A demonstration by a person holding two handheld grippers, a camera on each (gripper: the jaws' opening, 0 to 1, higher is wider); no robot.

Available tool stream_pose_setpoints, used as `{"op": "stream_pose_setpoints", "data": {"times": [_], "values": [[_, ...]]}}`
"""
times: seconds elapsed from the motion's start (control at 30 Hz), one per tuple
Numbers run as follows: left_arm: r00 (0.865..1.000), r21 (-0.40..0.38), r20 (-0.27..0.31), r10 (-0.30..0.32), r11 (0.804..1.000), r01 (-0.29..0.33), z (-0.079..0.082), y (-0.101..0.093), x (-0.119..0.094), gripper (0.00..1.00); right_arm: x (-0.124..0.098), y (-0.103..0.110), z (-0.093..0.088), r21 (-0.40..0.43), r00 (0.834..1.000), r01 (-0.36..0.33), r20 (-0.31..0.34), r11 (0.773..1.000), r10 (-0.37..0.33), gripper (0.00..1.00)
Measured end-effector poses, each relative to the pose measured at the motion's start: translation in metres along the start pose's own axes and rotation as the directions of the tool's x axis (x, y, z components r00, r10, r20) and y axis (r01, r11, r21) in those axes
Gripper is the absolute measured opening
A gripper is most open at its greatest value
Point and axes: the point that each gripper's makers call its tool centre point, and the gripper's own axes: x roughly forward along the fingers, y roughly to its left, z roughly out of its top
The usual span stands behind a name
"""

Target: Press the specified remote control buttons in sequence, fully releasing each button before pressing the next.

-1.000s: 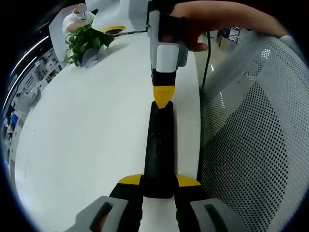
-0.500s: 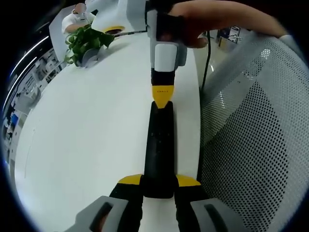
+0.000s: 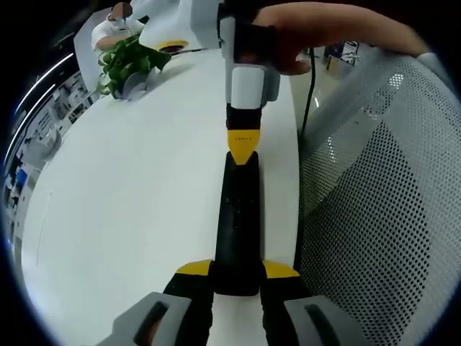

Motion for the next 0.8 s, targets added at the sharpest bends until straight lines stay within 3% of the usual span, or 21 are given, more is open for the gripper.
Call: {"op": "stream_pose_setpoints", "data": {"times": [0.3,0.5,0.8], "values": [[1.000,-0.002,0.002,0.001,1.000,-0.001,0.000,0.000,0.000,0.24,0.000,0.001,0.001,-0.008,1.000,0.001,-0.004,1.000,-0.001,0.00],[1.000,-0.002,0.004,0.001,1.000,-0.001,0.000,0.000,0.000,0.24,-0.001,0.001,0.000,0.039,1.000,-0.023,-0.008,0.999,0.024,0.00],[1.000,-0.001,0.005,0.003,1.000,-0.003,0.000,0.000,0.000,0.24,-0.001,0.010,-0.001,0.007,0.999,-0.037,-0.012,0.999,0.037,0.00]]}}
